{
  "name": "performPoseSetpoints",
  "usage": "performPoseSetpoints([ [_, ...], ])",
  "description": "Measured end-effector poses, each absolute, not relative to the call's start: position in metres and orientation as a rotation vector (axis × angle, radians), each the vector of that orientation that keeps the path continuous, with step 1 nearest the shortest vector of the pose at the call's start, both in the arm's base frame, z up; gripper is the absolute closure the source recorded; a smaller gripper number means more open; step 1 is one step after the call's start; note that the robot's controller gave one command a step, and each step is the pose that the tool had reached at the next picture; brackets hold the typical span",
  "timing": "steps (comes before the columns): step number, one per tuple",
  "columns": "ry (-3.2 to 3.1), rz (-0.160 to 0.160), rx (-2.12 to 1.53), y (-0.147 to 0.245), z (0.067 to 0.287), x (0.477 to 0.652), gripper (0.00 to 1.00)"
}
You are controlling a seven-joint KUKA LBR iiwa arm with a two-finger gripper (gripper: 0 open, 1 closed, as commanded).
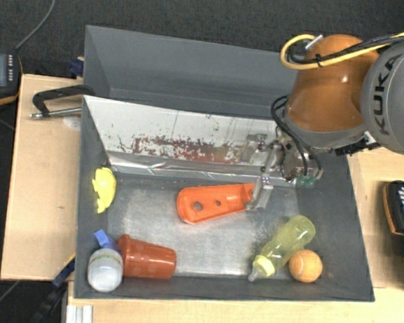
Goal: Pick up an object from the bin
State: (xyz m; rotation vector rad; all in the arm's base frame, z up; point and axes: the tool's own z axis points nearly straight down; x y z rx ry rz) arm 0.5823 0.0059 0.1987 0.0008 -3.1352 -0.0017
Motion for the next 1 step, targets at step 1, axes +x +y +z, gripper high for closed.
performPoseSetpoints([
  [1, -3.144, -0.002, 0.001, 0.0060, 0.2038, 0.5837, 0.00],
])
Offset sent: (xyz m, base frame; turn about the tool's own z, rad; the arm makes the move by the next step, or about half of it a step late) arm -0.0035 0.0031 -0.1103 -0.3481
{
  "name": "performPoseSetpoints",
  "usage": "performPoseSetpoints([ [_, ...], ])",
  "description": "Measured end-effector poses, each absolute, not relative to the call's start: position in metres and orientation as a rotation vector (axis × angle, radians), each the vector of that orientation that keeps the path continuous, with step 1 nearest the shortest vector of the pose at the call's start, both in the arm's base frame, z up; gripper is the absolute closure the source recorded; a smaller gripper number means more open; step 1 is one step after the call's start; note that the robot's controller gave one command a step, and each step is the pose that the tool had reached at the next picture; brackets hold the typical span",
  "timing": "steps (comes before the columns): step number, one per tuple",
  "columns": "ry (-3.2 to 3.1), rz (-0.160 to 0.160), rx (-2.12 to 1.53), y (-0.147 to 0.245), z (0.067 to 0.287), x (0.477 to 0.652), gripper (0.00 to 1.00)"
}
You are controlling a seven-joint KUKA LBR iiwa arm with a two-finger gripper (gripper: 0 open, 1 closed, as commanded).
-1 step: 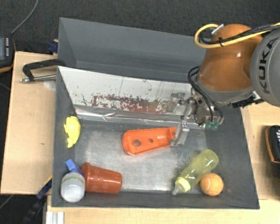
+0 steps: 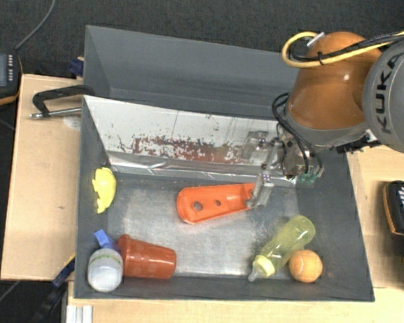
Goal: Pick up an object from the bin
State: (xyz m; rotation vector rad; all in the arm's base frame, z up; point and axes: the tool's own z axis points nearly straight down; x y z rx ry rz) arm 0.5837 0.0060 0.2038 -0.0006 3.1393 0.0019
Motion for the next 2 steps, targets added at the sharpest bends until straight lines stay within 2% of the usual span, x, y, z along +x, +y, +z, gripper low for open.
performPoseSetpoints([
  [1, 3.133, 0.002, -0.152, 0.007, 0.175, 0.584, 0.00],
  [2, 3.137, 0.004, -0.060, 0.020, 0.119, 0.584, 0.00],
])
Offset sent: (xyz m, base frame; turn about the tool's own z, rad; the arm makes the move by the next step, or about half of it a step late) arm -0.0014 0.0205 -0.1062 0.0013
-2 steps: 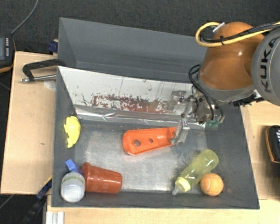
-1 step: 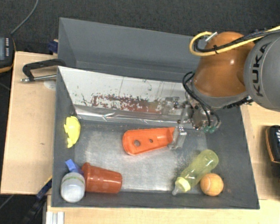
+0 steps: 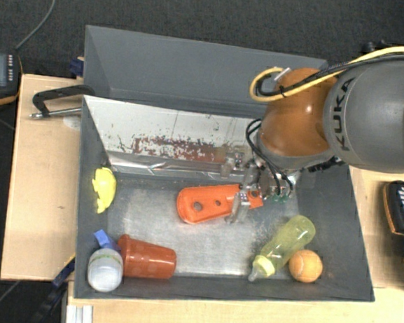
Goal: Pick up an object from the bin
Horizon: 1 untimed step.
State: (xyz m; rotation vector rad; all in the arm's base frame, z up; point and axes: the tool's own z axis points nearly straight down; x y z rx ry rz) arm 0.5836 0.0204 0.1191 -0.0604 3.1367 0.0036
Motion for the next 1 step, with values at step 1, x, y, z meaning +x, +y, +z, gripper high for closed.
performPoseSetpoints([
  [1, 3.135, 0.004, -0.043, 0.0416, 0.0821, 0.5970, 1.00],
])
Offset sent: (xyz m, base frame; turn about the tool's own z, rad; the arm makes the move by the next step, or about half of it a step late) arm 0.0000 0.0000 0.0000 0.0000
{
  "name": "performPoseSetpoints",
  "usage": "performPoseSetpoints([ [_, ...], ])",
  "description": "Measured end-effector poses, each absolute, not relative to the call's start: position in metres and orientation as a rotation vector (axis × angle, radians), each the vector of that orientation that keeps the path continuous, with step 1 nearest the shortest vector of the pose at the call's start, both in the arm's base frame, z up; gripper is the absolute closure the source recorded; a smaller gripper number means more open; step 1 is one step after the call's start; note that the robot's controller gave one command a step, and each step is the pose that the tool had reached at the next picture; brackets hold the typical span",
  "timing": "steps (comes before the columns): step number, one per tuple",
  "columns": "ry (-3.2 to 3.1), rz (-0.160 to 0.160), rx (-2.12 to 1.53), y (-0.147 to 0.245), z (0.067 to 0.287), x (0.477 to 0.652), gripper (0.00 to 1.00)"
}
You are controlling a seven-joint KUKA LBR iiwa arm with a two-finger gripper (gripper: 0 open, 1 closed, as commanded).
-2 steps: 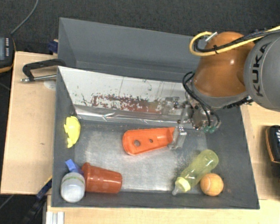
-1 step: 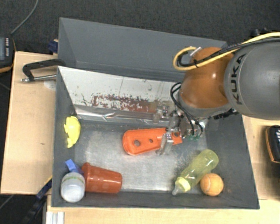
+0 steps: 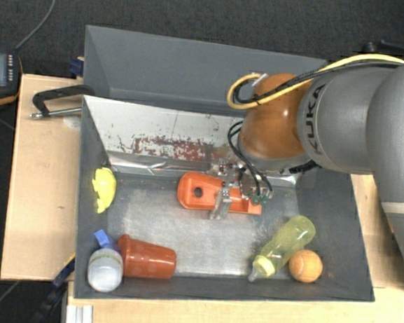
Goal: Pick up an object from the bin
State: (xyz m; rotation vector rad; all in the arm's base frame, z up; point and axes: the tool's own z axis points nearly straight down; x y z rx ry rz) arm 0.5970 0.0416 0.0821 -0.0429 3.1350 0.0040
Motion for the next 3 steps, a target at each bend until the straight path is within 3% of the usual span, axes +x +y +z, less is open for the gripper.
performPoseSetpoints([
  [1, 3.135, 0.004, -0.043, 0.042, 0.082, 0.597, 1.00],
  [3, 3.129, 0.006, -0.044, 0.035, 0.129, 0.601, 1.00],
])
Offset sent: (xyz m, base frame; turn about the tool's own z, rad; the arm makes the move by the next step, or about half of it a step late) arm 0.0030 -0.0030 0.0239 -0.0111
